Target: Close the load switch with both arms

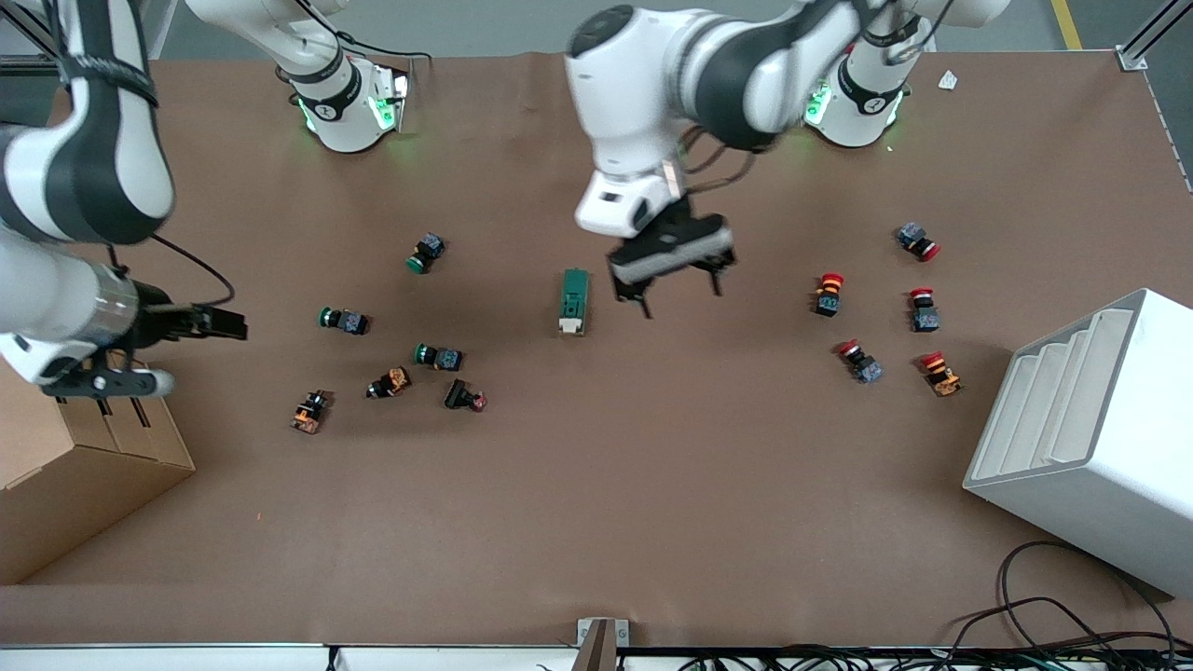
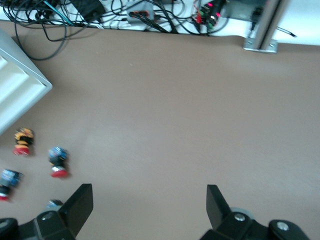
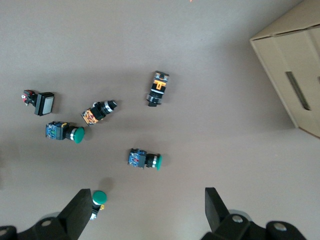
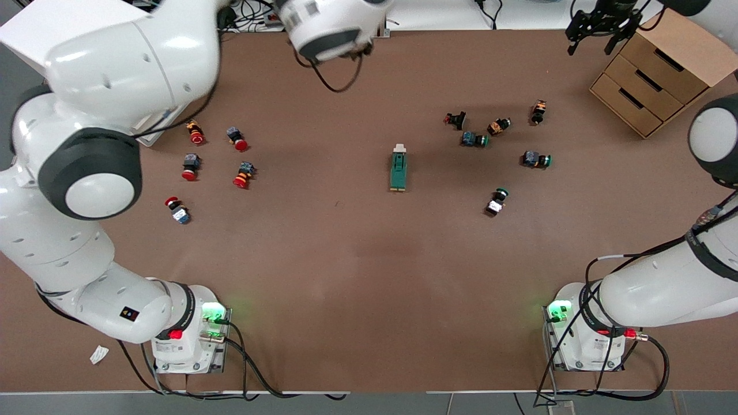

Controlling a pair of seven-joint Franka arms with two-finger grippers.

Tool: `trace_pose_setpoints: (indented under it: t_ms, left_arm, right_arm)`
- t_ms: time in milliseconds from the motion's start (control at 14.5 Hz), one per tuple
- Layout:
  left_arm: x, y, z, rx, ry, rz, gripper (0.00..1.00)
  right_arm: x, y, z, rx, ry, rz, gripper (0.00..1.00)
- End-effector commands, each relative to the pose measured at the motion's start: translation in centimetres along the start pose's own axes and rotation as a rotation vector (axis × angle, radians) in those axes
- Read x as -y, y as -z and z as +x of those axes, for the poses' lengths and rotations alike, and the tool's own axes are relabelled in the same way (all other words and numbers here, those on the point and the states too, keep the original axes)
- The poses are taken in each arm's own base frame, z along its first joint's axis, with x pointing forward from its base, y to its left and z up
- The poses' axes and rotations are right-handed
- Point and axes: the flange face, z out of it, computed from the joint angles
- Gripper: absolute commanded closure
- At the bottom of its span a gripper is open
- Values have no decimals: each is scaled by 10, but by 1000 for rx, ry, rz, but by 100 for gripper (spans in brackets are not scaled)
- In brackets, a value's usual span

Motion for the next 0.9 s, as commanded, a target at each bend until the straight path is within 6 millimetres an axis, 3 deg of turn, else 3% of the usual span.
trace_pose_setpoints:
  t_ms: [0, 276, 415, 622, 829]
  left_arm:
    - [46, 10, 38, 45, -20, -1, 0]
    - [122, 23, 98, 113, -64, -64, 0]
    - [178, 26, 129, 152, -116, -90, 0]
    - [250, 26, 152, 252, -160, -195, 0]
    - [306, 28, 159, 302, -223, -230, 0]
  right_arm:
    - [1, 20, -23, -14, 20, -32, 0]
    - [-3, 45, -40, -18, -6, -24, 0]
    - [-12, 52, -43, -8, -24, -12, 0]
    - [-13, 67, -44, -24, -53, 14, 0]
    - [-19, 98, -47, -56, -56, 18, 0]
